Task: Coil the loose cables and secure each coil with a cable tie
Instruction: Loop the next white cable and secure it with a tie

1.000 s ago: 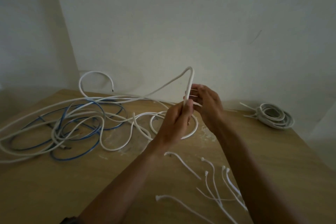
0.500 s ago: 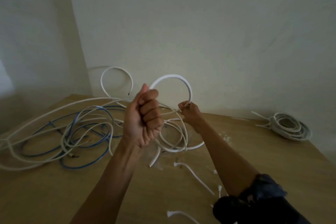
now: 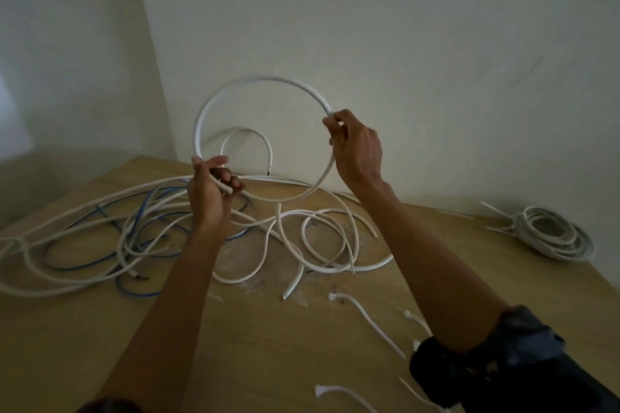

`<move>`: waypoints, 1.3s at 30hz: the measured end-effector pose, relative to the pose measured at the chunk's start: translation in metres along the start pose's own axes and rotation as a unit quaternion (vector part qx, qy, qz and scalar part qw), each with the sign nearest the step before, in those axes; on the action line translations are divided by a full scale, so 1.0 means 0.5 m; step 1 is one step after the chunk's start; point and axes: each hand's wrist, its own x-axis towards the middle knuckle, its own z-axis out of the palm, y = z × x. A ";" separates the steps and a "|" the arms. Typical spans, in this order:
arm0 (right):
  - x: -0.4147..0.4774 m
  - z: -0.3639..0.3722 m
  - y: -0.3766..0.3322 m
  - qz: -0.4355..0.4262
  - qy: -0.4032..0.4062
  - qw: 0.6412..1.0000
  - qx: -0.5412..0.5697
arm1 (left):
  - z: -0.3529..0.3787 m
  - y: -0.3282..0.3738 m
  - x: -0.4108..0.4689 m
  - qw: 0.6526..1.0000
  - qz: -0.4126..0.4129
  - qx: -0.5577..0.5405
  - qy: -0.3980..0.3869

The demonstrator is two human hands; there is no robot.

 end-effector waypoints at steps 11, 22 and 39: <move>0.104 0.025 -0.079 0.161 -0.031 0.986 0.039 | 0.077 -0.100 -0.044 0.756 0.124 0.564 -0.309; -0.173 0.106 0.005 0.254 -0.326 0.836 0.361 | 0.234 0.028 0.003 0.934 0.072 0.311 -0.159; -0.082 0.118 0.048 0.118 -0.105 0.982 0.103 | 0.097 0.047 0.056 0.822 -0.004 0.517 -0.238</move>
